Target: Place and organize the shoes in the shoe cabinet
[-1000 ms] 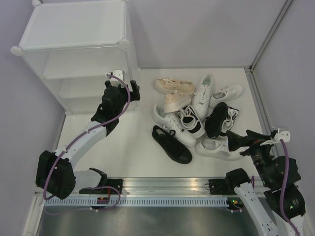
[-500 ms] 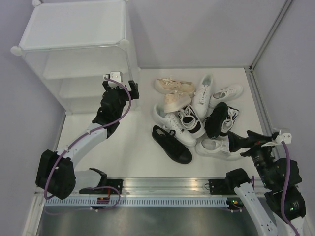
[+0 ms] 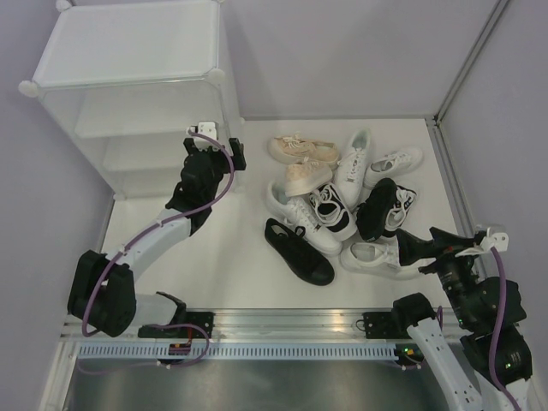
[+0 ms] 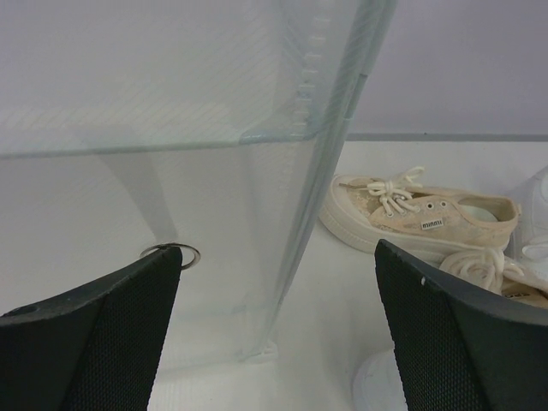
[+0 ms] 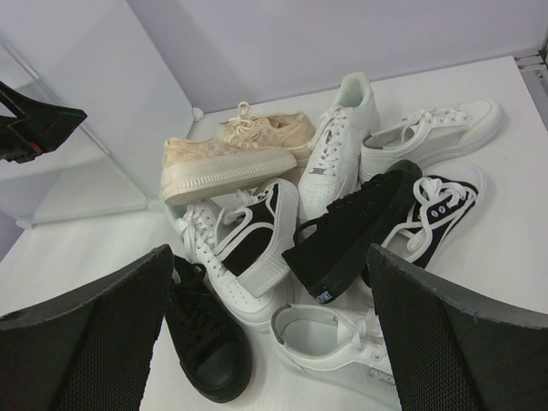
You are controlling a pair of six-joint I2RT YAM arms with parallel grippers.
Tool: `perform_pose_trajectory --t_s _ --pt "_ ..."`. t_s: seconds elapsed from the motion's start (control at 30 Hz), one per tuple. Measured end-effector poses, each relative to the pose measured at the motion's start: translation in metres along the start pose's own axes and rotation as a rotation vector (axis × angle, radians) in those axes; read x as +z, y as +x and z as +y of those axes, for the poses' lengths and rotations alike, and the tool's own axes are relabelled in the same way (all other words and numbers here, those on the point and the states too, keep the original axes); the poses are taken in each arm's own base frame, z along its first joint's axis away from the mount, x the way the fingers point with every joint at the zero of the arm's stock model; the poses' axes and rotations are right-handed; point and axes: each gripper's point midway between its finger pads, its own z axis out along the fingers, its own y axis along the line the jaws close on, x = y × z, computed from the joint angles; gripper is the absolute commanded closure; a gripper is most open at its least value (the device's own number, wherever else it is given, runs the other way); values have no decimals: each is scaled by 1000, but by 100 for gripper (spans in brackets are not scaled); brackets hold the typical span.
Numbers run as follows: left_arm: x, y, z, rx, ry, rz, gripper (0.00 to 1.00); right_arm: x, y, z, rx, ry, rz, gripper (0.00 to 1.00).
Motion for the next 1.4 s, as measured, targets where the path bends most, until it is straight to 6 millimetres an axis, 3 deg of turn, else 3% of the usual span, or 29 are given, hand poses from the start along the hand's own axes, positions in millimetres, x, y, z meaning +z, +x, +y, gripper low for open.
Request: perform_pose_trajectory --t_s 0.3,0.67,0.97,1.17,1.3,1.4 --pt "2 0 -4 3 16 21 4 -3 -2 0 2 -5 -14 2" --pt "-2 -3 -15 -12 89 33 13 -5 -2 1 3 -13 -21 2" --pt "-23 -37 -30 -39 181 -32 18 -4 0 1 3 -13 -17 2" --pt "-37 -46 -23 -54 157 -39 24 -3 3 0 1 -12 -10 2" --pt "-47 -51 -6 -70 65 -15 21 -3 2 0 1 -12 -10 2" --pt "-54 -72 5 -112 -26 -10 16 -3 3 0 1 -12 -10 2"
